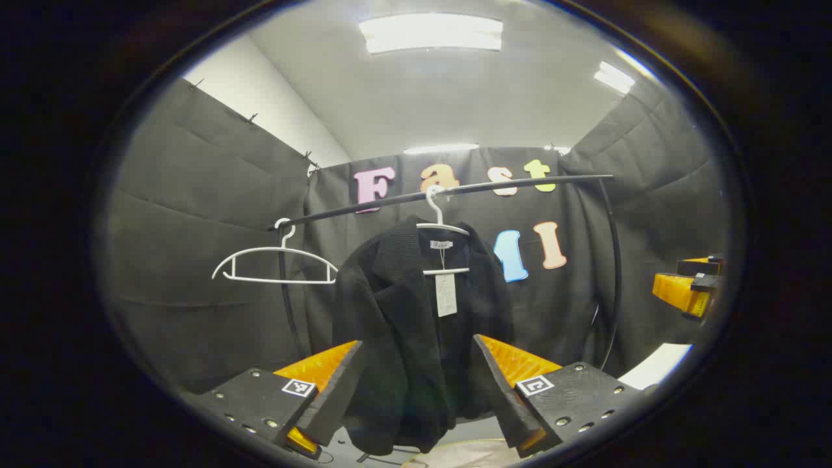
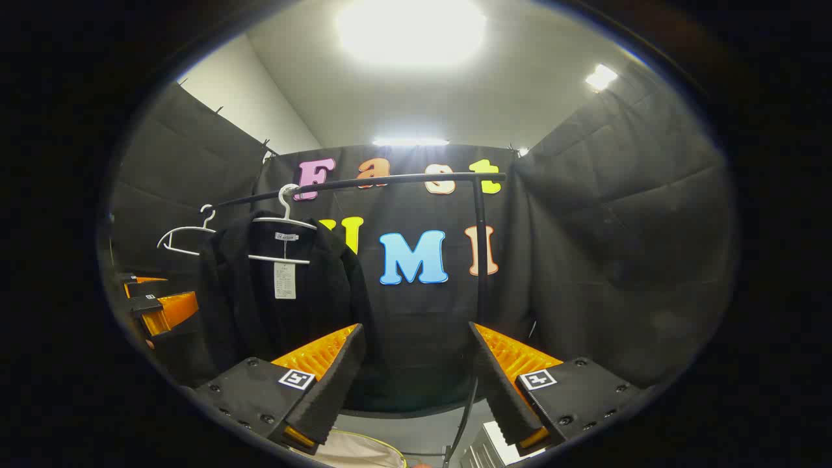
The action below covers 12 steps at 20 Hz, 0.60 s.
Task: Grasp the clothes on the hanger with both hands and then place them into the laundry hamper below.
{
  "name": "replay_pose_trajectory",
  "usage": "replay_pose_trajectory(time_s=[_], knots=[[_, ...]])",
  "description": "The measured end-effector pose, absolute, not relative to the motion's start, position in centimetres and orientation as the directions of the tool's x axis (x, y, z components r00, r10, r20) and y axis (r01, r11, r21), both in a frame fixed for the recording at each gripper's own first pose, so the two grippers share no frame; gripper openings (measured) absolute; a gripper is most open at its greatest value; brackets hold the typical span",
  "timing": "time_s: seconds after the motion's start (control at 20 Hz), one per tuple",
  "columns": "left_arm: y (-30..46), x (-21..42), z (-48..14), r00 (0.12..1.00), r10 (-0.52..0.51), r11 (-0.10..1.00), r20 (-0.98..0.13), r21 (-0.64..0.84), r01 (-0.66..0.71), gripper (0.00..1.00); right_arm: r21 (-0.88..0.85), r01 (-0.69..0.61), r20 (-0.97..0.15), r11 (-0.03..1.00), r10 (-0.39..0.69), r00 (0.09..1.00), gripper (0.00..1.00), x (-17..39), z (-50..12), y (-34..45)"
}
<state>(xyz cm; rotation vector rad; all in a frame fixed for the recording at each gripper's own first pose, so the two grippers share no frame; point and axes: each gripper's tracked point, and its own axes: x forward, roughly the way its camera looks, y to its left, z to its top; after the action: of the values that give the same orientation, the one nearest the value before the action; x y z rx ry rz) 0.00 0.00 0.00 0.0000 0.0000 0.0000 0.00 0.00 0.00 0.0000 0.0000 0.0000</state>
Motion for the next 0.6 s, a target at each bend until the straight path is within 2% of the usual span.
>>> replay_pose_trajectory(time_s=[0.6], knots=[[-0.1,1.5,0.2,1.0,-0.015,1.0,0.018,-0.002,0.015,0.96,0.009,0.007,0.017,1.0,-0.007,1.0,0.98,0.9,0.9,0.5]])
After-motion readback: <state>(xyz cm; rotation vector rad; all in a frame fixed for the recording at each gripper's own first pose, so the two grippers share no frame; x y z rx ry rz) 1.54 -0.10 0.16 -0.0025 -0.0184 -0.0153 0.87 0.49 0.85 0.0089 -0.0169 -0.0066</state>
